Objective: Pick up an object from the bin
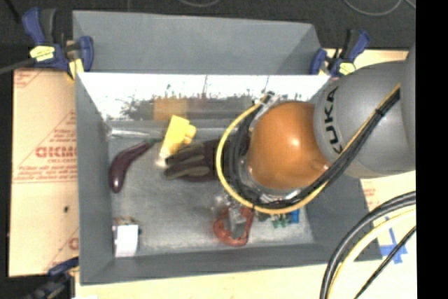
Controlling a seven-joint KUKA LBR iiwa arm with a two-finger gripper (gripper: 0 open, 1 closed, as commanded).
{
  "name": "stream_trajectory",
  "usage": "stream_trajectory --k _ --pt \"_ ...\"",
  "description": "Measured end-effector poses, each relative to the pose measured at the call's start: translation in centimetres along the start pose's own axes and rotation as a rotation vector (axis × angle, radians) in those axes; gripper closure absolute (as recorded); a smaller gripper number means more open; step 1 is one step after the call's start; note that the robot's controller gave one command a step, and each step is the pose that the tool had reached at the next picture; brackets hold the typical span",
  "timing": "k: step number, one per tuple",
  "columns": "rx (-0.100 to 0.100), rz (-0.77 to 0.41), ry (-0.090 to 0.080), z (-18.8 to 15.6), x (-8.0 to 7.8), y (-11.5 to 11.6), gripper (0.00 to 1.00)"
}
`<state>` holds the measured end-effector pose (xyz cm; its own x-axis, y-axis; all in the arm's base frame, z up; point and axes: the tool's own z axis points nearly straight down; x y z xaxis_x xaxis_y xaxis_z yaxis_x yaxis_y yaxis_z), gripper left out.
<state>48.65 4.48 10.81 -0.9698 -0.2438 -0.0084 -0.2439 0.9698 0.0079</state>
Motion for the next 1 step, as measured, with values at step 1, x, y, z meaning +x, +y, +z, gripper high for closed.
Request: stream_trajectory --k 1 --pt "-0.001 0.052 -0.009 -1.79 0.01 -1.40 1.00"
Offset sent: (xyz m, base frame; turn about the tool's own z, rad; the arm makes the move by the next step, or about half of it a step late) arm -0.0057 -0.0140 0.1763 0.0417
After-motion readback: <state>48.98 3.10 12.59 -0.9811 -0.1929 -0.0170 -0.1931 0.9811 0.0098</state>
